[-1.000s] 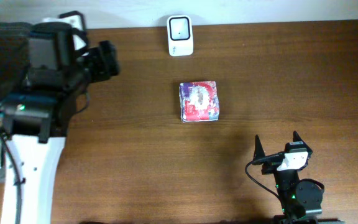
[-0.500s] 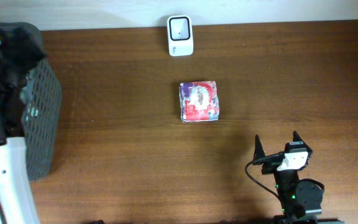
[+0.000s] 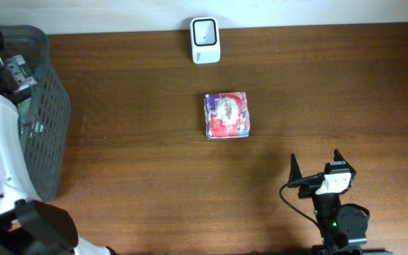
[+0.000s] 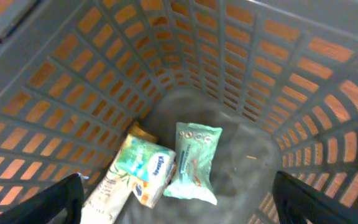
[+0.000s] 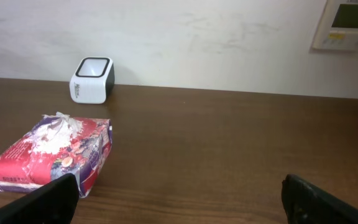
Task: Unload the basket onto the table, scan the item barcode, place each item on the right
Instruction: 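Move the left gripper back into the basket toward the green toilet tissue pack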
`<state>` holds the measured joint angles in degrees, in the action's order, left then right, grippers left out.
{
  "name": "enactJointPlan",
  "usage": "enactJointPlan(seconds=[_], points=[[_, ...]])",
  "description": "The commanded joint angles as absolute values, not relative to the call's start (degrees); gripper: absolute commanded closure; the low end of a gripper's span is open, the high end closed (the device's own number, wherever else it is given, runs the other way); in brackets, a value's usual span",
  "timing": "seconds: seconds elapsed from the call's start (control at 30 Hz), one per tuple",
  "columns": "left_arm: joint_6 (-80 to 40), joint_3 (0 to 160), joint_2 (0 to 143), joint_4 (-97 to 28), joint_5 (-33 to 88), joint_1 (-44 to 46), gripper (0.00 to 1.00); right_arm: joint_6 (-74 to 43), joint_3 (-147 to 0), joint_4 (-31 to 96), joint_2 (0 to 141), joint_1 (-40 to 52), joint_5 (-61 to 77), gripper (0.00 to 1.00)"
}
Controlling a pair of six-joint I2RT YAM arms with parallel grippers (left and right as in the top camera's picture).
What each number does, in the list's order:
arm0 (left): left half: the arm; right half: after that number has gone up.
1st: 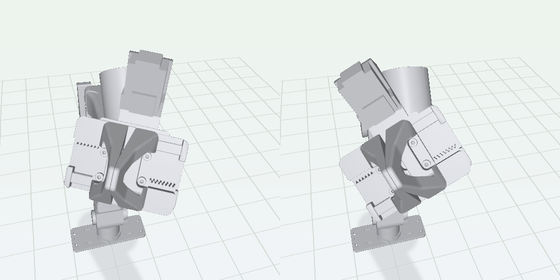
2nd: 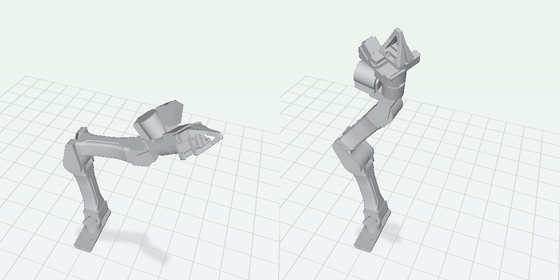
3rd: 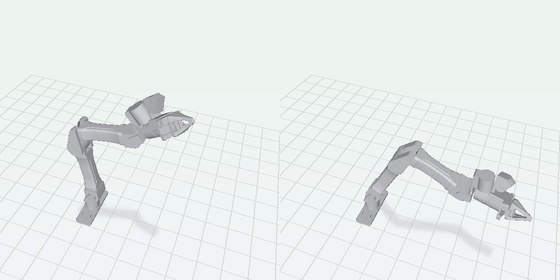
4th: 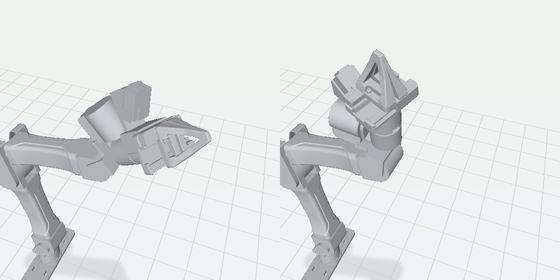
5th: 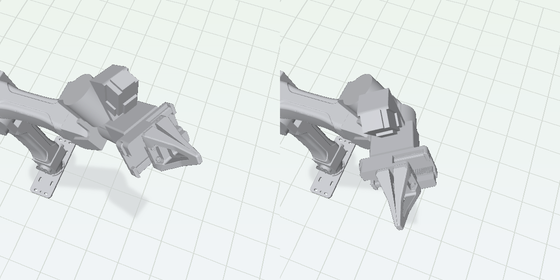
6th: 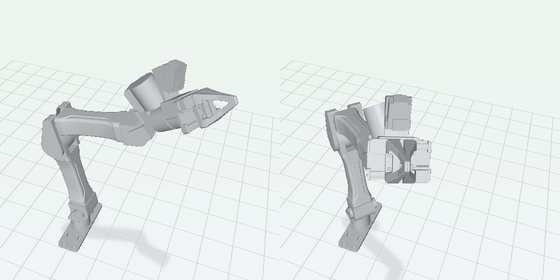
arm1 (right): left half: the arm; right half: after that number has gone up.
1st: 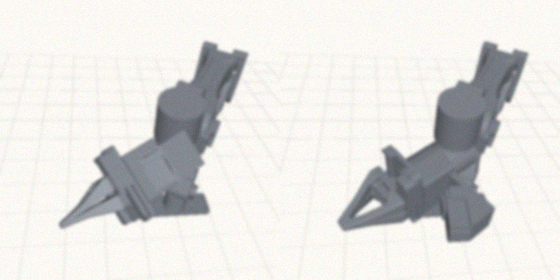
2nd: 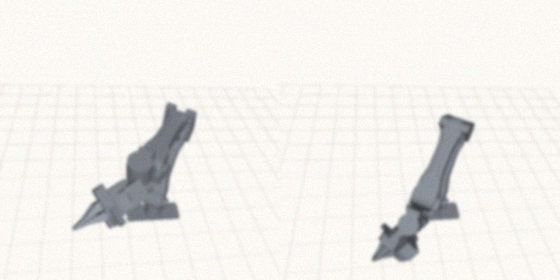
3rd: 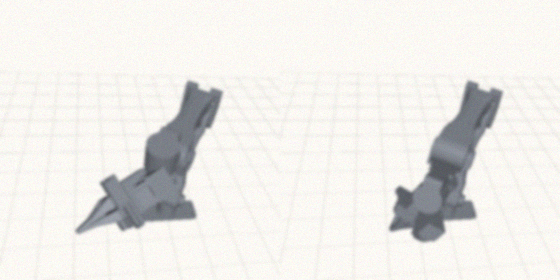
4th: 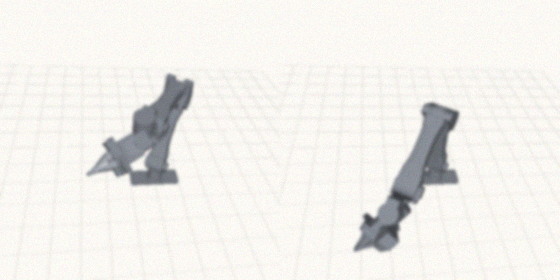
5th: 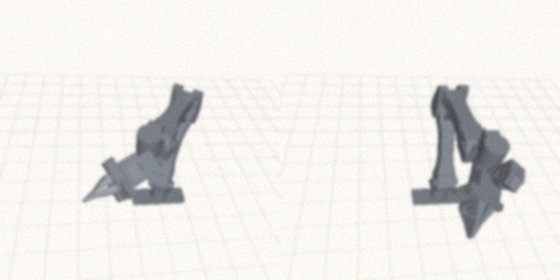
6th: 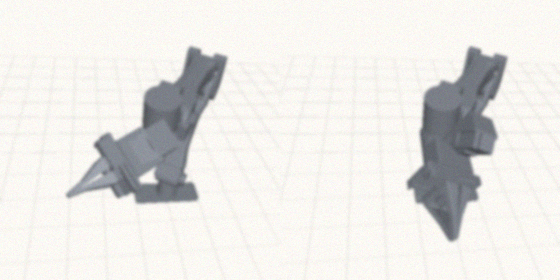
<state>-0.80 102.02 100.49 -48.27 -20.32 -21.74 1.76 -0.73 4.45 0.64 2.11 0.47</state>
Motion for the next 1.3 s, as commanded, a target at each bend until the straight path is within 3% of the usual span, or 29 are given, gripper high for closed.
enactJointPlan(seconds=[0.0, 0.3, 0.47, 0.77, 0.97, 1.1, 1.27], points=[[3.95, 100.53, 106.56, -51.62, -17.26, -23.83, 0.10, 1.91, -0.32, 4.69, 0.25, 1.85, -0.03, 0.01], [3.97, 100.66, 109.65, -52.36, -5.72, -31.00, 0.20, 1.91, -0.32, 4.69, 0.25, 1.85, -0.05, 0.01], [7.86, 100.64, 109.60, -53.08, 0.34, -33.15, 0.20, 1.91, -0.32, 4.69, 0.25, 1.85, -0.03, 0.01], [10.94, 100.53, 113.91, -53.23, 0.47, -33.17, 0.20, 1.91, -0.32, 4.69, 0.25, 1.85, -0.03, 0.01], [15.33, 100.53, 118.26, -50.85, 4.36, -33.17, 0.25, 1.91, -0.32, 4.69, 0.25, 1.85, -0.03, 0.01], [15.33, 100.53, 118.89, -48.45, 5.02, -33.01, 0.36, 1.91, -0.32, 4.69, 0.25, 1.85, -0.03, 0.01], [15.29, 100.53, 121.62, -48.88, 4.69, -33.08, 0.36, 1.91, -0.32, 4.69, 0.25, 1.85, -0.03, 0.01]])
